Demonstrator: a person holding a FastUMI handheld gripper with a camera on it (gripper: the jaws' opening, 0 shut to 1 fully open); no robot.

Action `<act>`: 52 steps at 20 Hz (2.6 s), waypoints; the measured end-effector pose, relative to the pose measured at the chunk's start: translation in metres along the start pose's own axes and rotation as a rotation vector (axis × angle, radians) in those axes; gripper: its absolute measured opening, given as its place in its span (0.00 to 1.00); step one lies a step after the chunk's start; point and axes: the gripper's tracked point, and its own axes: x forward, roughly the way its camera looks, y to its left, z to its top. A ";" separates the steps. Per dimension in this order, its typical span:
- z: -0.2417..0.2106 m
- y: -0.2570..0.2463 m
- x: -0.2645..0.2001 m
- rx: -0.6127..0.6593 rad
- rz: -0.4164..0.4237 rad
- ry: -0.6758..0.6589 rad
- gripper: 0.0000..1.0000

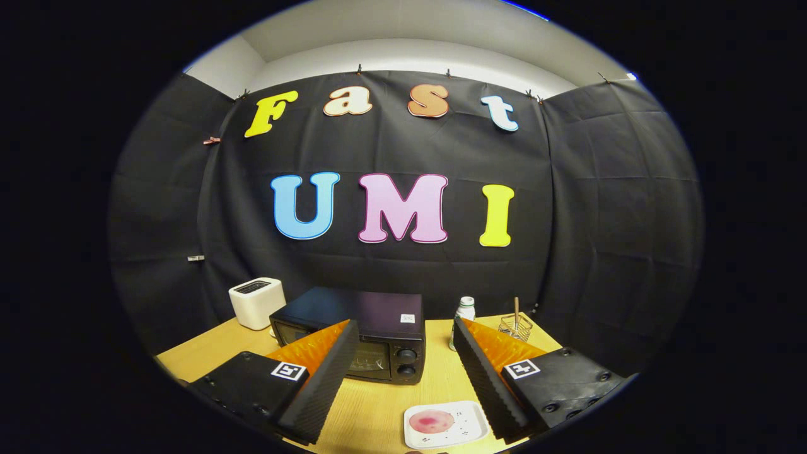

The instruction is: Open the toaster oven, put the food inside, and close the toaster oven door.

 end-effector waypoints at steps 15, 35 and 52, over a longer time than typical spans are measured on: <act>-0.015 0.062 0.032 0.011 0.060 0.055 0.98; -0.125 0.147 0.168 0.009 -0.024 0.272 0.98; -0.160 0.156 0.127 0.000 -0.040 0.354 0.97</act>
